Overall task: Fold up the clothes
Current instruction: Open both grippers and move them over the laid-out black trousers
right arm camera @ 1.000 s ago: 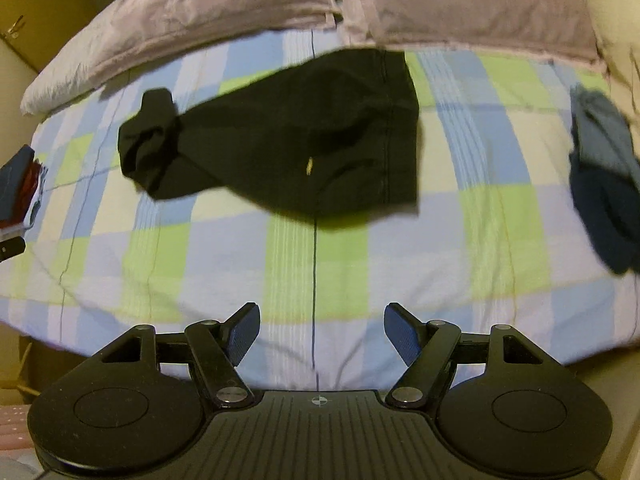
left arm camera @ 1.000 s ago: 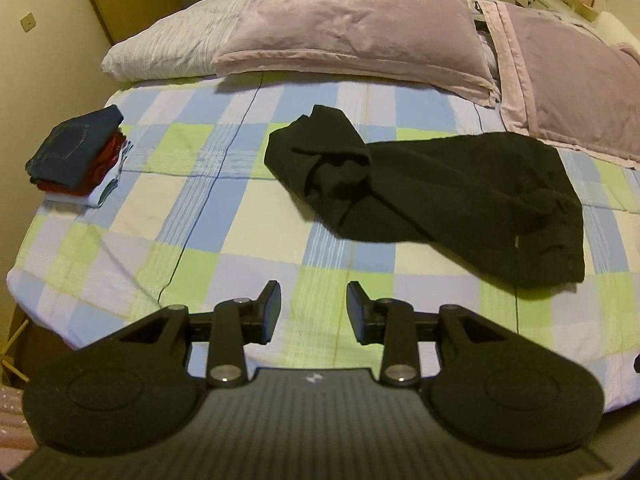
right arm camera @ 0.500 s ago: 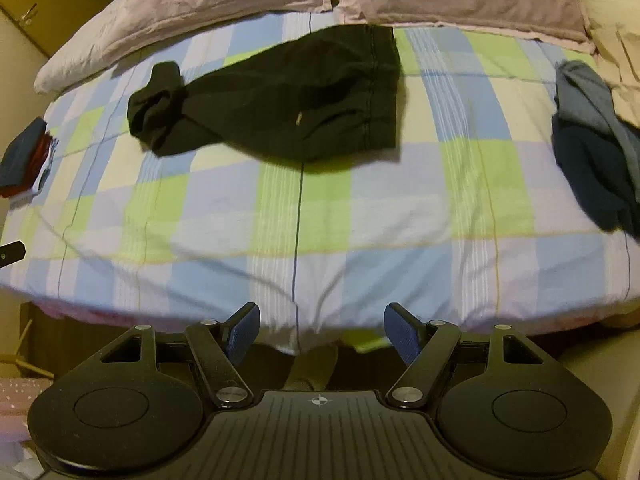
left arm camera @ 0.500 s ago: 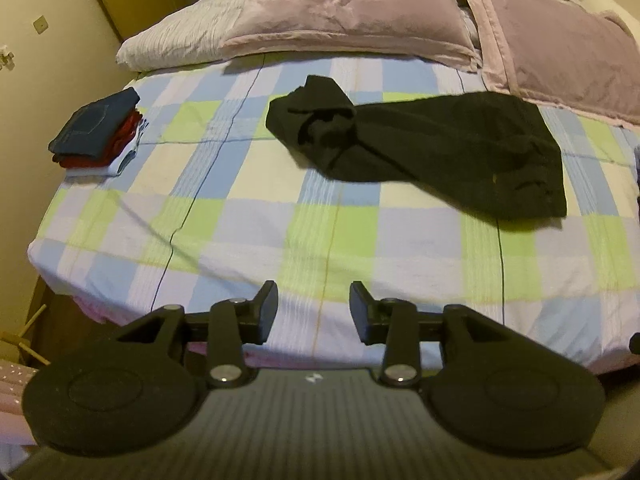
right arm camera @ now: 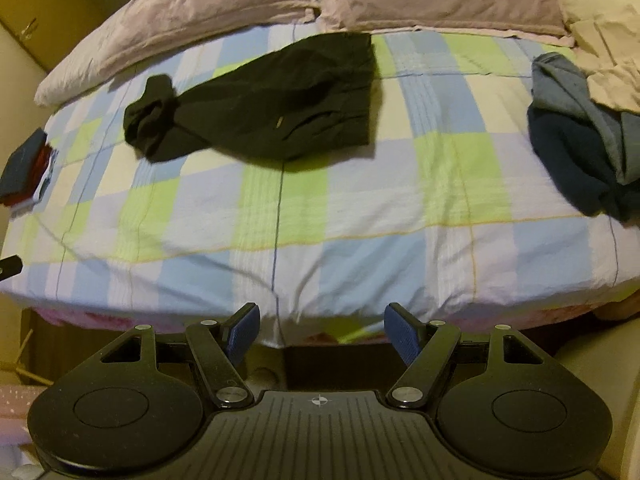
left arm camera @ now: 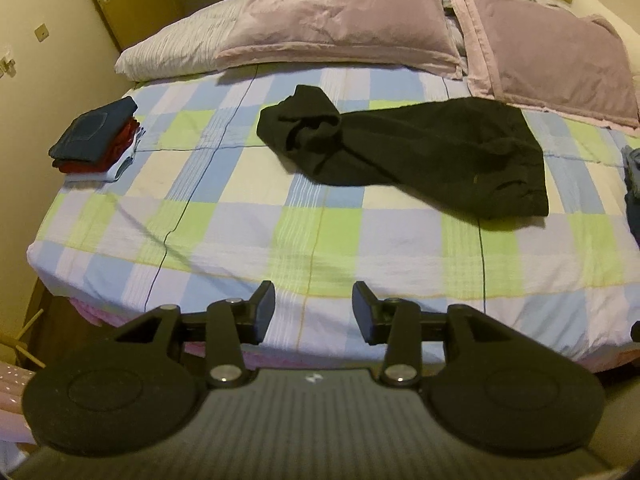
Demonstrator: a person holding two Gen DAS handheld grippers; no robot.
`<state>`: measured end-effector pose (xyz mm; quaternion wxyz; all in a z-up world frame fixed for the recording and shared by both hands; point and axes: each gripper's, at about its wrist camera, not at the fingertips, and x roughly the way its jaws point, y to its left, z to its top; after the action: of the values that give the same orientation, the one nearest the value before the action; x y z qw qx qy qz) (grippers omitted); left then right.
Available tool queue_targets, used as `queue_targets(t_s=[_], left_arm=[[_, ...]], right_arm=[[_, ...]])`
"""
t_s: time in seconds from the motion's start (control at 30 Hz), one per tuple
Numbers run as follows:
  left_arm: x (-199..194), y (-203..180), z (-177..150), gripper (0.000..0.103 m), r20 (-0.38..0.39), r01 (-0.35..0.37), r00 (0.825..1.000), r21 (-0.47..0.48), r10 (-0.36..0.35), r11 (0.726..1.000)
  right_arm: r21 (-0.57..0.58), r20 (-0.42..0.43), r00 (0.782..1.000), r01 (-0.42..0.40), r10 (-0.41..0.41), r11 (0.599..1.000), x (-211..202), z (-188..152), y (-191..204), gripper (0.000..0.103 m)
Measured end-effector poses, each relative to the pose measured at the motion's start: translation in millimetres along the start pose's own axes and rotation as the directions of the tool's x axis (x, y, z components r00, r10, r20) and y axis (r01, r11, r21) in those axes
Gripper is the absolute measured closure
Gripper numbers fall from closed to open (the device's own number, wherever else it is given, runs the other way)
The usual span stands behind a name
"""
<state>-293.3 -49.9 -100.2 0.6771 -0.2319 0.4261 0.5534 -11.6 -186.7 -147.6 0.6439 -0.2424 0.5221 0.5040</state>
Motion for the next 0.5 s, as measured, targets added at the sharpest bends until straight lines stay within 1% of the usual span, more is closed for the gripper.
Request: queue_targets(t_s=[0.1, 0.27, 0.43, 0.5], left_arm=[[10.1, 7.8, 8.7, 0.064, -0.002, 0.007, 1.0, -0.026, -0.007, 1.0], [40.6, 38.6, 30.7, 0.062, -0.02, 0.016, 1.0, -0.096, -0.018, 0.995], [77.4, 69.8, 66.2, 0.061, -0.028, 0.028, 0.999, -0.116, -0.032, 0.993], [91.9, 82.8, 87.3, 0.061, -0.029, 0.046, 0.998, -0.118, -0.05, 0.992]], right_arm=[[0.016, 0.001, 1.0, -0.004, 0.004, 1.0, 5.9, 10.4, -5.1, 0.031], [0.054, 0.012, 1.0, 0.003, -0.004, 0.999, 20.8, 31.8, -10.2, 0.031], [0.127, 0.026, 0.999, 0.022, -0.026, 0.992, 41.8, 59.8, -9.5, 0.031], [0.164, 0.021, 0.999, 0.041, -0.045, 0.986, 50.2, 71.9, -5.3, 0.031]])
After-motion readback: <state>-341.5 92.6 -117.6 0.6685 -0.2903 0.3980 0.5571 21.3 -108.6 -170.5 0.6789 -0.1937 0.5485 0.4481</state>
